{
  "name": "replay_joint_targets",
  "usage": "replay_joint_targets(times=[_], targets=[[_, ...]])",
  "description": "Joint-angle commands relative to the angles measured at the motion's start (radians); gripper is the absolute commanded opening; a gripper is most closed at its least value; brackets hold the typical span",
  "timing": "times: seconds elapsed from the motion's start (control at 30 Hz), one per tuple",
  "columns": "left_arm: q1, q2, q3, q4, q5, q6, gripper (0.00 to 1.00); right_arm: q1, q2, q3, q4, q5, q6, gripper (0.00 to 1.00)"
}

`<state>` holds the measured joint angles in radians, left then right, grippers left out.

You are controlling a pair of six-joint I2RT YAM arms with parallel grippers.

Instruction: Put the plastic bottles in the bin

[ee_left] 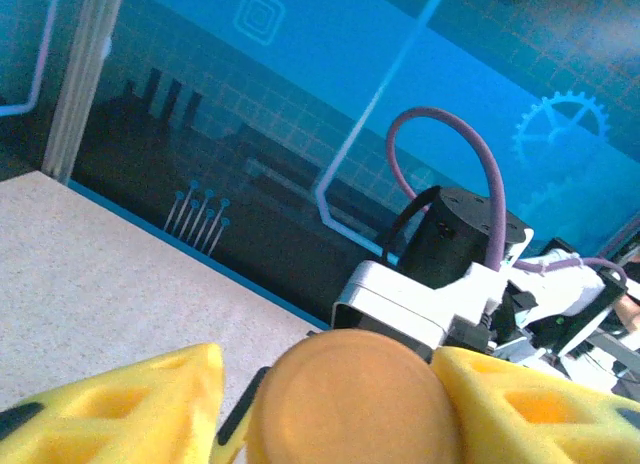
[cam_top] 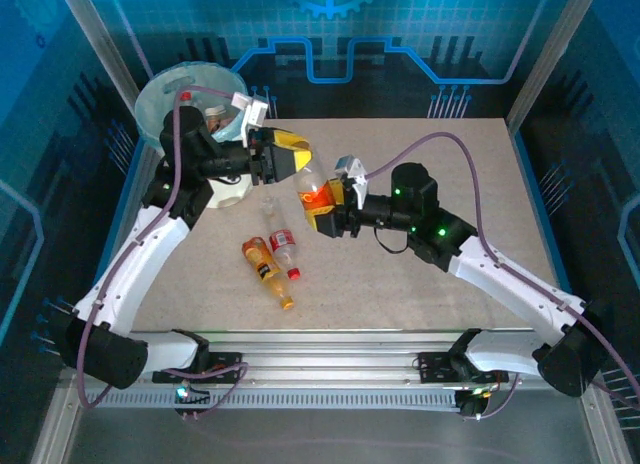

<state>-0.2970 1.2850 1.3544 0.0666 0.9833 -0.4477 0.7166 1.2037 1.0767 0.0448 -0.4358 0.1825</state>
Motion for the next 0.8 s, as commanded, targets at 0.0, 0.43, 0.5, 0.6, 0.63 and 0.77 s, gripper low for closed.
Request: replay_joint_targets(times=[0.0, 0.43, 0.5, 0.6, 0.63, 0.77], targets=[[-0.016, 0.023, 0.033, 0.035, 0.064, -0.005, 0.54, -0.006, -0.032, -0.003, 0.038, -0.011, -0.023, 0.58], [-0.037, 0.027, 0.029, 0.108, 0.071, -0.005, 0.24, -0.014, -0.039, 0.018, 0.006, 0.032, -0.024, 0.77], [-0.036, 0.007, 0.019, 0.112, 0.026, 0.021, 0.16, -0.015, -0.036, 0.028, -0.017, 0.073, -0.022, 0.88], [-0.034, -0.033, -0.005, 0.114, -0.098, 0.075, 0.0, -0.021, -0.032, 0.038, -0.042, 0.126, -0.012, 0.98], [-0.033, -0.045, -0.013, 0.106, -0.152, 0.096, 0.0, -0.026, -0.03, 0.041, -0.047, 0.135, -0.008, 0.99], [-0.024, -0.097, -0.058, 0.107, -0.369, 0.161, 0.0, -0.029, -0.018, 0.053, -0.064, 0.163, -0.002, 1.0]])
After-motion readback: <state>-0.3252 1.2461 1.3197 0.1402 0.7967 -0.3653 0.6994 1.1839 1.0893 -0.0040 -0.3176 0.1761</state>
